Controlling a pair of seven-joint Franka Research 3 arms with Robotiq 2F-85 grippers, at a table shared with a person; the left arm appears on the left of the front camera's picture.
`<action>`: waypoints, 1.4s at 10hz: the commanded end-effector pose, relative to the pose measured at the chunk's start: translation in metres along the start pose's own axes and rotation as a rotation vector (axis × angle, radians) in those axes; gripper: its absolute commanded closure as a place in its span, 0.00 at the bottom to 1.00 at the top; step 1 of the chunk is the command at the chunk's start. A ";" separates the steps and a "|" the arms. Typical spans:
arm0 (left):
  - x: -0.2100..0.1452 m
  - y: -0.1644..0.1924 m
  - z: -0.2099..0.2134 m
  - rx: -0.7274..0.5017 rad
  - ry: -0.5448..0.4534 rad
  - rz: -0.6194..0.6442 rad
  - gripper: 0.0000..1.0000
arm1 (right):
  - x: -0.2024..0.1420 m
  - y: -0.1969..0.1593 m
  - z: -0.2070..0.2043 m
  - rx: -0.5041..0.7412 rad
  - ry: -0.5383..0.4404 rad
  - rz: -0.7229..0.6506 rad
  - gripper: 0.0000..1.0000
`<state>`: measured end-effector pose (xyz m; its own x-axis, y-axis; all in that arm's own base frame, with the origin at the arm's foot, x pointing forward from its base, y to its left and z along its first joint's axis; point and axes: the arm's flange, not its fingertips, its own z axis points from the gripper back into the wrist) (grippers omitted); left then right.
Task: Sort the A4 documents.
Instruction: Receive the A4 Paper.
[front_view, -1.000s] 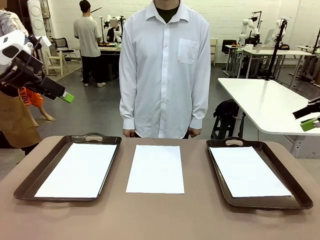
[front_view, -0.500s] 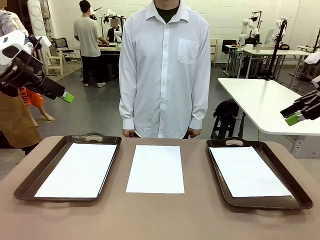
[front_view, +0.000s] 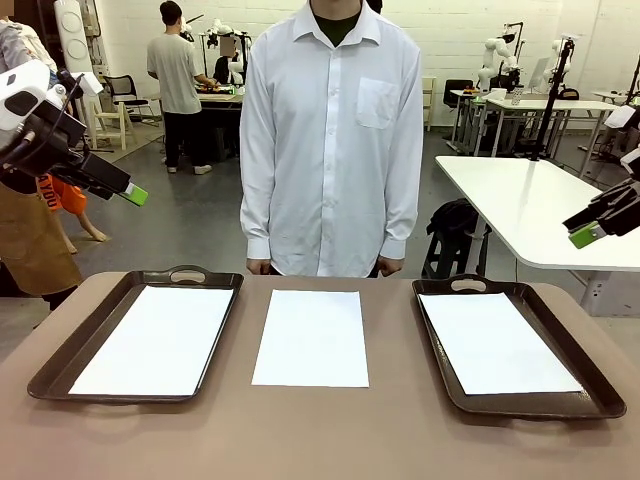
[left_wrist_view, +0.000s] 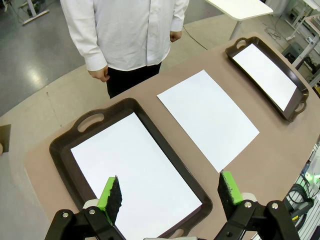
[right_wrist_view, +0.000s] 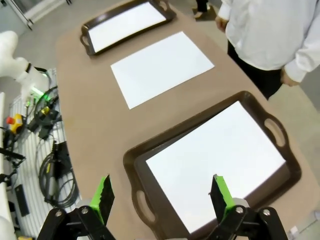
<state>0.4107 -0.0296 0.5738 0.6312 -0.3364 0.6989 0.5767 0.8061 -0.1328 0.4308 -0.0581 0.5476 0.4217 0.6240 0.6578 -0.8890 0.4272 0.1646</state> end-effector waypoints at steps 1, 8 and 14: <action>0.000 -0.001 0.000 0.005 0.002 -0.002 0.00 | 0.003 0.002 0.000 0.002 -0.008 0.003 0.00; 0.000 -0.001 0.000 0.005 0.002 -0.002 0.00 | 0.003 0.002 0.000 0.002 -0.008 0.003 0.00; 0.000 -0.001 0.000 0.005 0.002 -0.002 0.00 | 0.003 0.002 0.000 0.002 -0.008 0.003 0.00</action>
<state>0.4107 -0.0296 0.5738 0.6312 -0.3364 0.6989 0.5767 0.8061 -0.1327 0.4302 -0.0572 0.5490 0.4144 0.6216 0.6648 -0.8926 0.4201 0.1637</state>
